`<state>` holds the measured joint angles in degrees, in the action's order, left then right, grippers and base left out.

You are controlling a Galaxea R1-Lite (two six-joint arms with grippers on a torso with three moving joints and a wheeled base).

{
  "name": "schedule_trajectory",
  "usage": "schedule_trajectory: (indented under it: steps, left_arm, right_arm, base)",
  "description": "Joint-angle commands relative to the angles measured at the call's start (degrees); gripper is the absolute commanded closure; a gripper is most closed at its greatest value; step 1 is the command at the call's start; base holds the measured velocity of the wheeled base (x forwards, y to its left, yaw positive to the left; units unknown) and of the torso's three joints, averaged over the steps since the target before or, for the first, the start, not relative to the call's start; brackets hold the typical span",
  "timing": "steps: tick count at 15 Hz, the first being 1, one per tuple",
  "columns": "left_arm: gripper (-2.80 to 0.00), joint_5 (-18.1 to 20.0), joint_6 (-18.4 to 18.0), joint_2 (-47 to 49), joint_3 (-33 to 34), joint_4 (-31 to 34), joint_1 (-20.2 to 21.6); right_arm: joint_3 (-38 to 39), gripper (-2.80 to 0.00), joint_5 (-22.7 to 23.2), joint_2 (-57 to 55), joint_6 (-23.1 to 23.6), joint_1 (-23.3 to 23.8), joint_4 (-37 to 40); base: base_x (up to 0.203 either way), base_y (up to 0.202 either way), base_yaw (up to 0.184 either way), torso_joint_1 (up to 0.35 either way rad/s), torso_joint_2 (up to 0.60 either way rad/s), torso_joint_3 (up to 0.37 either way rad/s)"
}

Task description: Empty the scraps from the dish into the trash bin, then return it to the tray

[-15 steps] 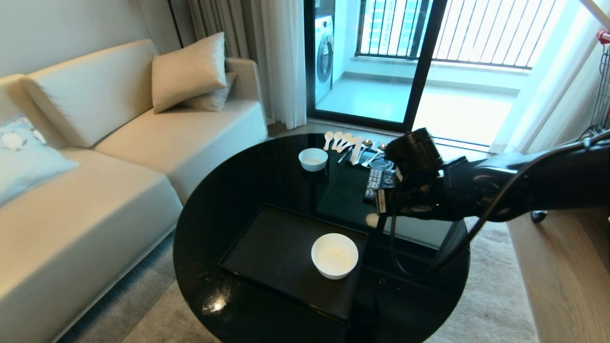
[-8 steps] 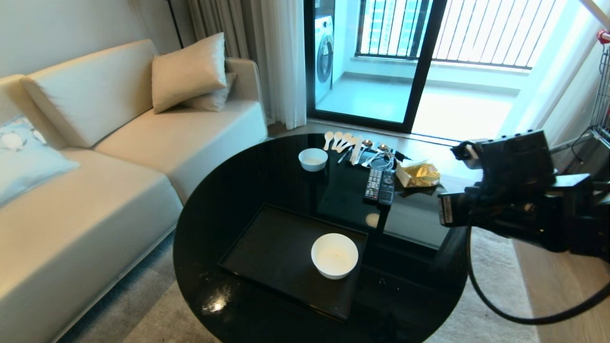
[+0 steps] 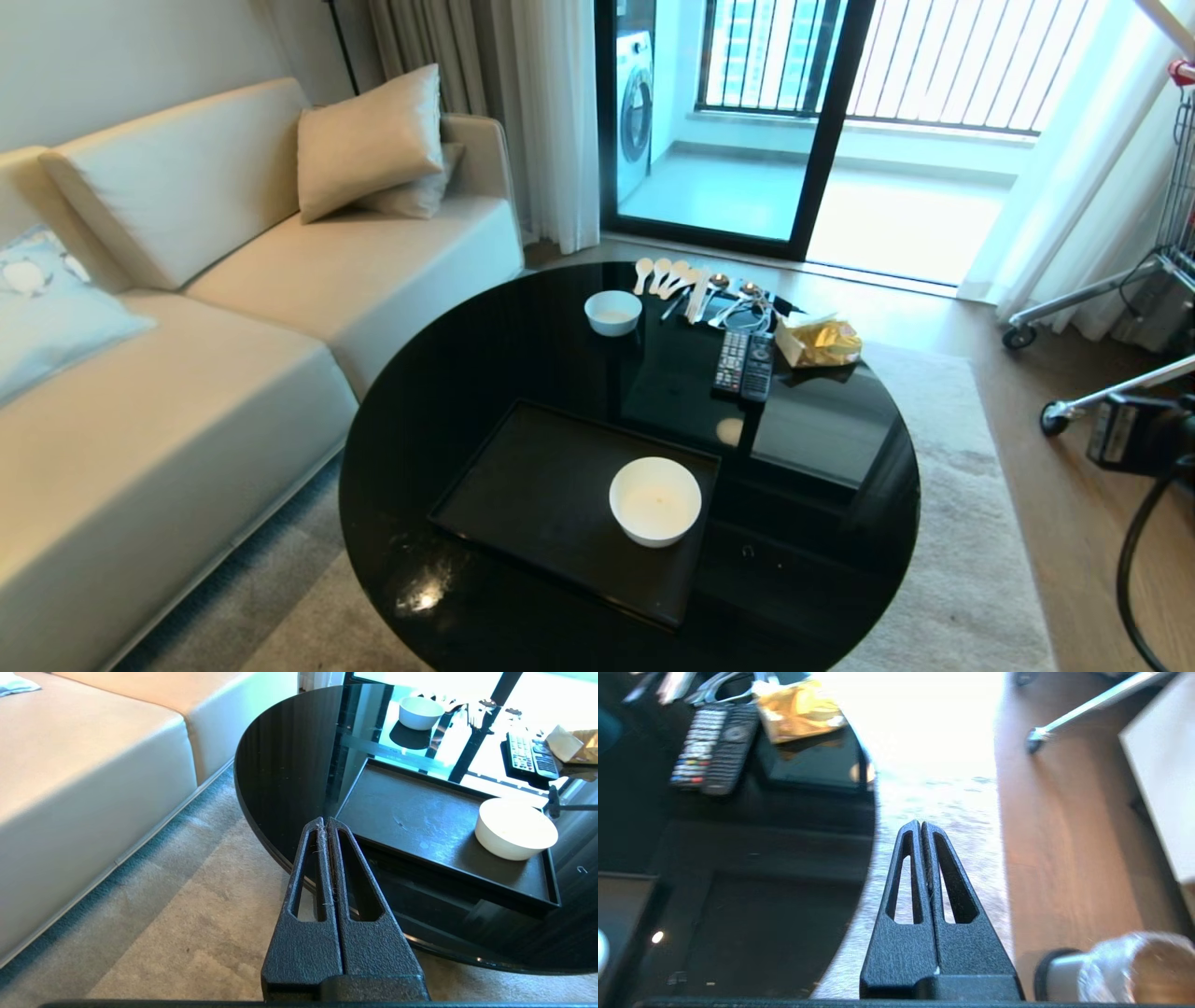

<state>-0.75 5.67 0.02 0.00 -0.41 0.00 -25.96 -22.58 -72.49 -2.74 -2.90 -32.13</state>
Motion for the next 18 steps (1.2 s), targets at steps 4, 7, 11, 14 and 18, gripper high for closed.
schedule_trajectory:
  steps: [4,7,11,14,18]
  left_arm:
    - [0.0,0.0,0.0,0.0,0.0,0.0,0.0]
    - [0.0,0.0,0.0,0.0,0.0,0.0,0.0]
    - [0.0,0.0,0.0,0.1,0.0,0.0,0.0]
    - [0.0,0.0,0.0,0.1,0.0,0.0,0.0]
    - [0.0,0.0,0.0,0.0,0.0,0.0,0.0]
  right_arm:
    - [14.4,0.0,-0.1,21.3,2.2,4.8,-1.5]
    - [21.2,0.0,0.0,31.5,6.4,4.9,-1.0]
    - [25.5,0.0,4.9,45.7,8.9,4.5,7.2]
    - [25.9,0.0,10.1,50.4,10.2,3.3,18.0]
    - [25.0,0.0,19.4,61.0,10.1,1.9,29.8]
  base:
    - [0.0,0.0,0.0,0.0,0.0,0.0]
    - [0.0,0.0,0.0,0.0,0.0,0.0]
    - [0.0,0.0,0.0,0.0,0.0,0.0]
    - [0.0,0.0,0.0,0.0,0.0,0.0]
    - [0.0,0.0,0.0,0.0,0.0,0.0]
